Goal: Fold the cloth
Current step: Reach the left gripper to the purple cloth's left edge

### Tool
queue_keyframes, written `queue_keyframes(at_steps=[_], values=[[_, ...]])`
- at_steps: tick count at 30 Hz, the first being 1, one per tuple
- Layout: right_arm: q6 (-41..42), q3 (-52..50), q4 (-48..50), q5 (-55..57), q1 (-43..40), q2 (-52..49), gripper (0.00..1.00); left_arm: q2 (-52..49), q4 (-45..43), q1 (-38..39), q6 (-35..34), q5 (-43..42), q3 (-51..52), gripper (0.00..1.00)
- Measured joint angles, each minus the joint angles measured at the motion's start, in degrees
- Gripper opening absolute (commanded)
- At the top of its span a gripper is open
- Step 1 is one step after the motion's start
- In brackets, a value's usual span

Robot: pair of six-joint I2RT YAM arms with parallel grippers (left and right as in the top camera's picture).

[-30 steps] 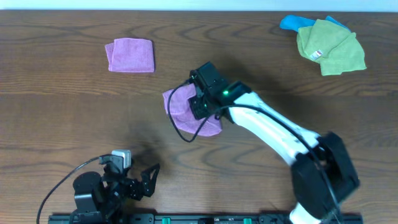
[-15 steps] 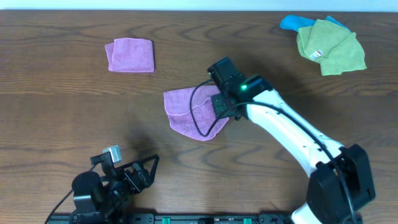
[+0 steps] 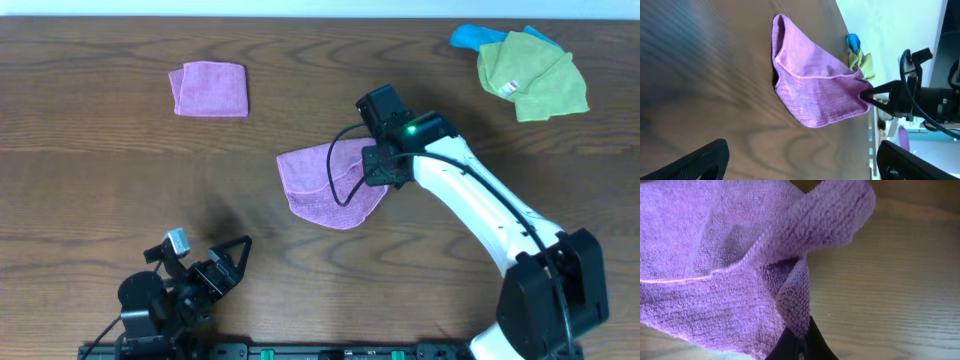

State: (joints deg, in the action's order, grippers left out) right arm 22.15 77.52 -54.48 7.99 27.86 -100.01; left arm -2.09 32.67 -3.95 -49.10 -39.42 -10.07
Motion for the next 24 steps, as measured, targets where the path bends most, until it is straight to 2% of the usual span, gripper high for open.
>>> queue_keyframes(at_steps=[14,24], values=[[0.5,0.0,0.0,0.0,0.0,0.0,0.02,-21.0,-8.9,0.0,1.6,-2.6,0.3,0.96],[0.5,0.0,1.1,0.0,0.0,0.0,0.03,-43.2,-9.1,0.9,9.2,-2.4,-10.4,0.96]])
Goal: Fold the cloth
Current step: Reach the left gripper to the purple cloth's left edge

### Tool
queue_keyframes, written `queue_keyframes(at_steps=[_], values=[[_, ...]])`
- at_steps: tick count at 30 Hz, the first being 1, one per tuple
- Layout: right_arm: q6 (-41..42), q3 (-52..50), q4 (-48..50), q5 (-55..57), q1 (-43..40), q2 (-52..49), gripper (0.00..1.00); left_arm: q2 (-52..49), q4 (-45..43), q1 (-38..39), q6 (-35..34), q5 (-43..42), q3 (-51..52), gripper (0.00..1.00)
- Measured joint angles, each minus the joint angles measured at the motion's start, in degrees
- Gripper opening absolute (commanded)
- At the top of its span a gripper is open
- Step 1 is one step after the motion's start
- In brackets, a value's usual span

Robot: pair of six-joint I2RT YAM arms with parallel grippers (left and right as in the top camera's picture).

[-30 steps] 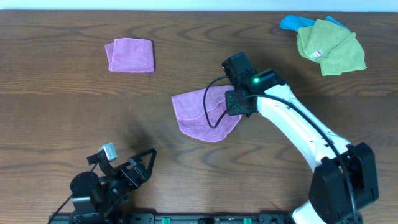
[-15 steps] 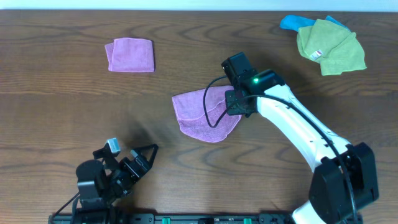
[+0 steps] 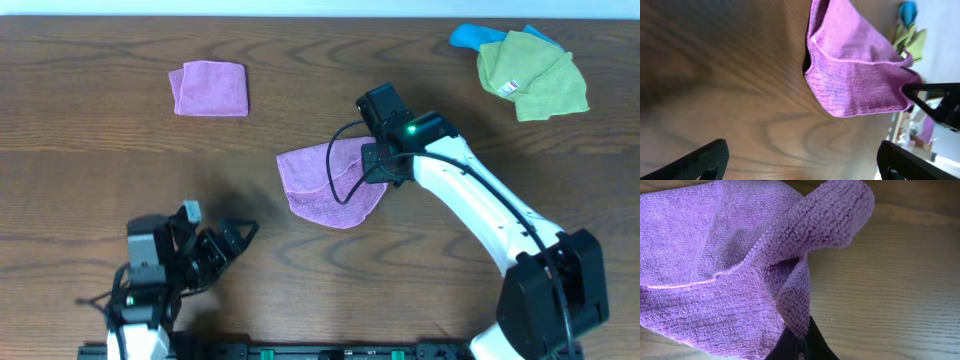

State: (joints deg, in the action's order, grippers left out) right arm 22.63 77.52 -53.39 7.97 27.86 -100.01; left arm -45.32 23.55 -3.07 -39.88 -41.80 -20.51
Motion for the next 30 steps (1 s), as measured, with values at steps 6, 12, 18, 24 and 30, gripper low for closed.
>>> queue_keyframes(at_steps=[6,12,18,24,30], values=[[0.0,0.0,0.2,0.0,0.0,0.0,0.03,-14.7,-3.9,4.6,4.1,0.8,-6.7,0.96],[0.0,0.0,0.3,0.0,0.0,0.0,0.03,-26.8,-14.8,9.9,5.5,1.3,-9.3,0.96],[0.0,0.0,0.3,0.0,0.0,0.0,0.03,-33.9,-24.5,13.7,5.1,1.3,-9.3,0.96],[0.2,0.0,0.6,0.0,0.0,0.0,0.04,-38.4,-33.0,15.7,2.9,1.3,-9.3,0.96],[0.3,0.0,0.7,0.0,0.0,0.0,0.04,-42.4,-36.1,16.0,0.7,1.3,-9.3,0.96]])
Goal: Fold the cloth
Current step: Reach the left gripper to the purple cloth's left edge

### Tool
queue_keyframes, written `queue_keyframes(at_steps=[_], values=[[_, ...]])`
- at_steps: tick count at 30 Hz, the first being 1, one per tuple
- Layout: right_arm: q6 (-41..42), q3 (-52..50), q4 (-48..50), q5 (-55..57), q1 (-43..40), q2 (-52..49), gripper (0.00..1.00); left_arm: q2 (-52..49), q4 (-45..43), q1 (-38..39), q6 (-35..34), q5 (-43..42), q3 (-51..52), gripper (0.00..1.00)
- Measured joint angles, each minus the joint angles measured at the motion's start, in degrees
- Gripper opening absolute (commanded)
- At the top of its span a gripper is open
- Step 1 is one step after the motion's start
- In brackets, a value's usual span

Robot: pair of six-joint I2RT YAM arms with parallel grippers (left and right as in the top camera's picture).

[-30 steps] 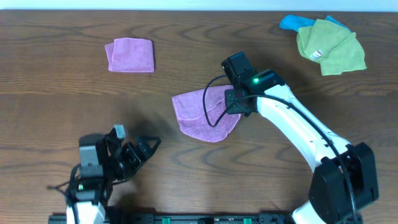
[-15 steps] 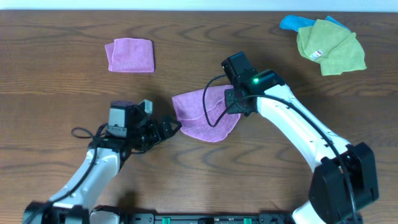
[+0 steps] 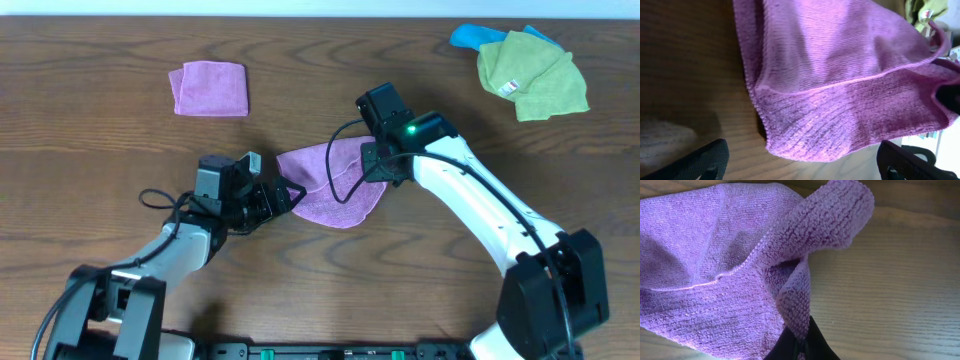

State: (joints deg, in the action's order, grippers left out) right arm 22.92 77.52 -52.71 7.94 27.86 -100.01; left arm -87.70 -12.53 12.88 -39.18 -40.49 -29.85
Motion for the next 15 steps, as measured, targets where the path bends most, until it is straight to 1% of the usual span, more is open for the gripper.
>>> queue_keyframes(at_steps=[15], values=[[0.1,0.0,0.5,-0.2,0.0,0.0,0.04,-2.9,-6.3,3.1,-3.0,1.7,0.0,0.96]])
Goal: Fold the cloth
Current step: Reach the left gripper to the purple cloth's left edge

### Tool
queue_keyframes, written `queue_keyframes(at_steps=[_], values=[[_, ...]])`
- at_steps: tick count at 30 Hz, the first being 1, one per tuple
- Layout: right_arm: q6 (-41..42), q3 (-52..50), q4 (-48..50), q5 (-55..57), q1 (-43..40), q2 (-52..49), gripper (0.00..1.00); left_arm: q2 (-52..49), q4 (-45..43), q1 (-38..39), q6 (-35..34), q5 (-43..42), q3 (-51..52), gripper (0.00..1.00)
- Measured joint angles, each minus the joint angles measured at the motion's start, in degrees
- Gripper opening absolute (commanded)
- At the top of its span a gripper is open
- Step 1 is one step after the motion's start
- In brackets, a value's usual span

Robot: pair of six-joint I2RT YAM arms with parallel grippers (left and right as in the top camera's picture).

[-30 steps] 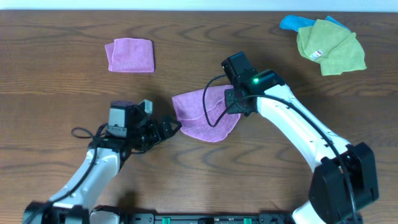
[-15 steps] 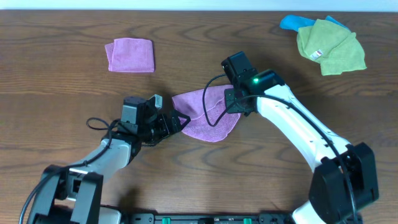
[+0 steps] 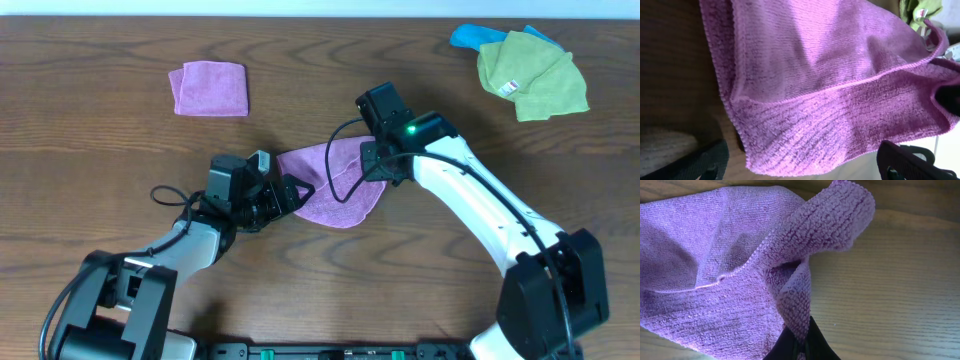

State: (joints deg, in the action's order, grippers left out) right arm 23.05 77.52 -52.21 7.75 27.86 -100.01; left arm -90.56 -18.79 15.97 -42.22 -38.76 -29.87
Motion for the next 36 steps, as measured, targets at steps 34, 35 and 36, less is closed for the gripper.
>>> queue_keyframes(at_steps=[34,35,36], values=[[0.0,0.0,0.7,-0.2,0.0,0.0,0.05,-5.1,-12.0,6.1,-10.2,3.4,-0.1,0.97],[0.0,0.0,0.7,-0.2,0.0,0.0,0.05,-5.1,-12.4,6.5,-10.6,3.4,-0.1,1.00],[0.0,0.0,0.7,-0.2,0.0,0.0,0.05,-5.1,-12.7,6.8,-11.0,3.4,-0.1,1.00]])
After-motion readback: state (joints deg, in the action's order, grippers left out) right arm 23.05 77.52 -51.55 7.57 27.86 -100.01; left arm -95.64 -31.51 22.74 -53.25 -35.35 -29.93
